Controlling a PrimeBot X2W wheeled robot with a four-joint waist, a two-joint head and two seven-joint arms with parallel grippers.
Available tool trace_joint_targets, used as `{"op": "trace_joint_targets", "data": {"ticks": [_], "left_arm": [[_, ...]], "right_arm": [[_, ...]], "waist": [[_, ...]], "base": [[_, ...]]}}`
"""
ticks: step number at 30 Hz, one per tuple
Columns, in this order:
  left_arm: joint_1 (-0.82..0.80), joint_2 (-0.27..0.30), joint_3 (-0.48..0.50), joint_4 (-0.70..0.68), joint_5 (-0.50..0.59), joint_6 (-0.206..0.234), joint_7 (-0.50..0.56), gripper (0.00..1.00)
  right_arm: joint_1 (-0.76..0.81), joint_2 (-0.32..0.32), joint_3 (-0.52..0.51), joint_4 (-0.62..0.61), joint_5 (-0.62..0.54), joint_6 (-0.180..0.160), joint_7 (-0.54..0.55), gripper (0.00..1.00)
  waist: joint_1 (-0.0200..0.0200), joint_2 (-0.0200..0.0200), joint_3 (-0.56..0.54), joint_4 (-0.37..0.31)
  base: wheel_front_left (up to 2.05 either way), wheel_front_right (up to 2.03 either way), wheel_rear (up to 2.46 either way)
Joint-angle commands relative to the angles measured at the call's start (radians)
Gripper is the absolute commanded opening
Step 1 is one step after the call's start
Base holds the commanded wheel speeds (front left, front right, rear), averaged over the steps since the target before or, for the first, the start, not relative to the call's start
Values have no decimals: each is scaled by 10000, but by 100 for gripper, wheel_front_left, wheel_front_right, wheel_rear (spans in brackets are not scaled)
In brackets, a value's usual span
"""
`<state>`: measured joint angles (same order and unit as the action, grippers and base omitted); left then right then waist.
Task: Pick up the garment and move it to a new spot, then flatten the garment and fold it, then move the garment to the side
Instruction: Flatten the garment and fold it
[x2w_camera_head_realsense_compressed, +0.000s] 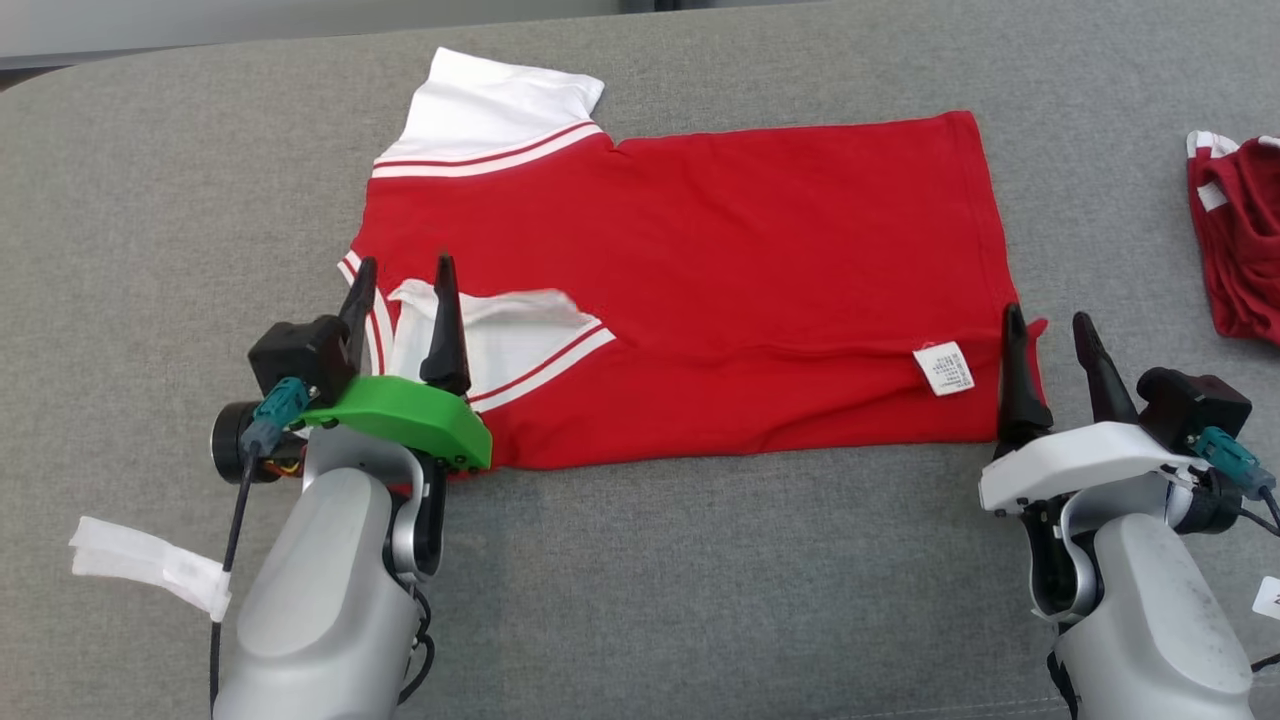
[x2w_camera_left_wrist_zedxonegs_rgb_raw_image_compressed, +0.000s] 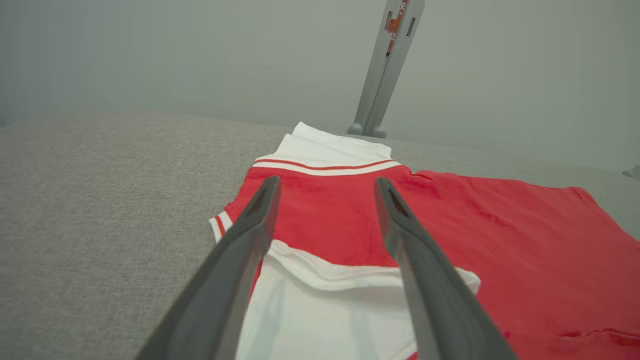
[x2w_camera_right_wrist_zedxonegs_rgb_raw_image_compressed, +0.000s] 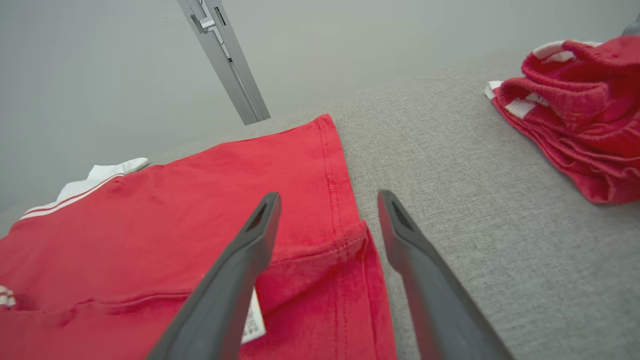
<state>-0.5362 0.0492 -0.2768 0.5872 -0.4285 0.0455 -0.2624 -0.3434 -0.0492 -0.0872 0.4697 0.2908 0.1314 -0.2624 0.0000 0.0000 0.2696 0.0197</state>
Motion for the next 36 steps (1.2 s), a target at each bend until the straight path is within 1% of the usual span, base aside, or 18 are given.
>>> {"op": "trace_joint_targets", "data": {"ticks": [1,8,11,14,16,19,25,28,34,35,36], "left_arm": [[186,29,94,-204,59,68,-27,100],[1018,29,523,-1252,140,50,-16,100],[1529,42,751,-1576,237,53,-16,100],[2114,156,965,-1746,96,41,-12,100],[2485,255,1057,-1818,-68,58,195,100],[3213,384,1143,-2077,-483,134,1080,100],[3908,255,1072,-2252,-1302,23,2372,100],[3957,170,1020,-2269,-1669,33,2613,100],[3627,119,859,-1993,-1945,122,2784,100],[3571,110,844,-1943,-1980,123,2778,97],[3514,106,852,-1898,-2034,117,2736,75]], "right_arm": [[50,-29,-86,-199,-166,-16,-26,100],[505,-26,-581,-900,-802,-16,-28,100],[764,-26,-762,-1125,-1086,-16,-29,100],[1055,-24,-902,-1382,-1377,-16,66,100],[1275,-24,-950,-1570,-1459,-16,198,100],[1650,-26,-903,-1937,-1466,-16,552,100],[1949,-26,-894,-2266,-1370,-16,935,100],[1935,-26,-834,-2362,-1353,-16,1082,100],[1898,-26,-751,-2342,-1429,-16,1460,100],[1913,-27,-748,-2318,-1438,-16,1548,100],[1922,-26,-755,-2300,-1454,-16,1614,100]], "waist": [[0,0,-32,38],[0,0,-301,211],[0,0,-509,298],[0,0,-743,394],[0,0,-891,460],[0,0,-1048,546],[0,0,-1020,549],[0,0,-923,472],[0,0,-711,228],[0,0,-677,185],[0,0,-654,159]], "base": [[0,0,0],[0,0,0],[0,0,0],[0,0,0],[0,0,0],[0,0,0],[0,0,0],[0,0,0],[0,0,0],[0,0,0],[0,0,0]]}}
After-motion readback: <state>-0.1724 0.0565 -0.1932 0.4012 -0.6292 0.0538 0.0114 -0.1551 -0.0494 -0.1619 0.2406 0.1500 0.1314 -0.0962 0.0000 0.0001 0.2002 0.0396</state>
